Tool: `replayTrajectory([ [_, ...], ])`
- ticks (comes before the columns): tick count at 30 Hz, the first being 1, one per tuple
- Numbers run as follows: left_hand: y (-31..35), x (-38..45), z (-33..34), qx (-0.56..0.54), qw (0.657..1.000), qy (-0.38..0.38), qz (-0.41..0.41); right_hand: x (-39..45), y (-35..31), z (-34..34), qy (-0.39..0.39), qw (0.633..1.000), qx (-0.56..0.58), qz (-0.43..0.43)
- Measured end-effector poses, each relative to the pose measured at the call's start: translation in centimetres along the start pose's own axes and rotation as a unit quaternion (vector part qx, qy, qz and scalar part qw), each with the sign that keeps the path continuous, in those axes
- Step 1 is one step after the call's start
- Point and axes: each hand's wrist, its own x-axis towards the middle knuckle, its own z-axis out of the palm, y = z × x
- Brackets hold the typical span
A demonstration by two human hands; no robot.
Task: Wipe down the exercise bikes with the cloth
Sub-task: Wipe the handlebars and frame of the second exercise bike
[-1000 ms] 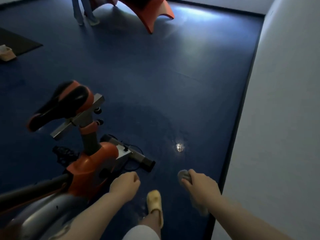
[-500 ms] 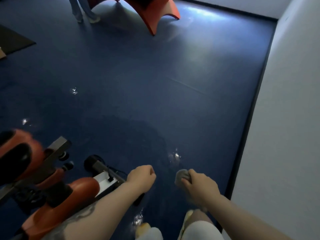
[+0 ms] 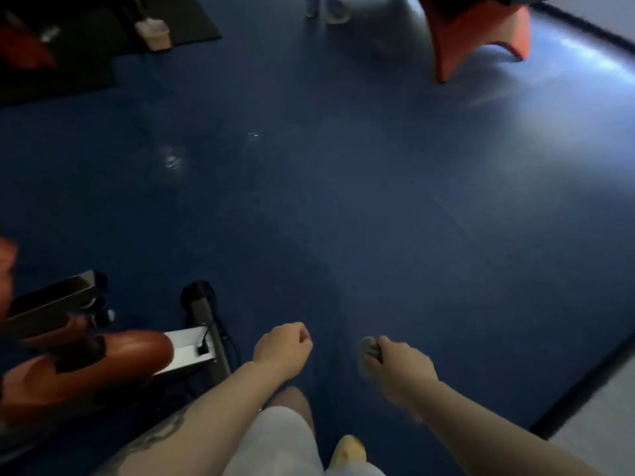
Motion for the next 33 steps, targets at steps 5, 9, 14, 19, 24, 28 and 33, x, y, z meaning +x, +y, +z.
replayTrajectory([
  [5, -1.1, 4.9, -2.7, -0.031, 0.995, 0.035, -0.090, 10.0, -3.3, -4.8, -0.023, 0.995, -0.058, -0.079],
  [9, -2.4, 10.2, -6.0, -0.059, 0.986, 0.045, -0.146, 16.8, -7.0, -8.5, -0.017, 0.991, -0.073, -0.114],
  [14, -2.6, 16.8, -11.3, -0.063, 0.983, 0.049, -0.167, 24.1, -10.9, -14.4, -0.012, 0.980, -0.103, -0.171],
  [19, -1.3, 22.7, -16.7, -0.078, 0.979, 0.059, -0.178, 31.3, -14.6, -20.8, 0.005, 0.971, -0.114, -0.209],
  [24, -1.8, 30.0, -21.9, -0.123, 0.962, 0.103, -0.223, 40.7, -18.9, -25.8, -0.016, 0.952, -0.165, -0.258],
  [28, -2.9, 32.7, -25.7, -0.183, 0.928, 0.134, -0.297, 47.7, -23.7, -30.3, -0.038, 0.922, -0.219, -0.318],
  [33, -5.1, 33.8, -29.9, -0.265, 0.866, 0.179, -0.385, 54.1, -33.4, -33.8, -0.044, 0.871, -0.306, -0.382],
])
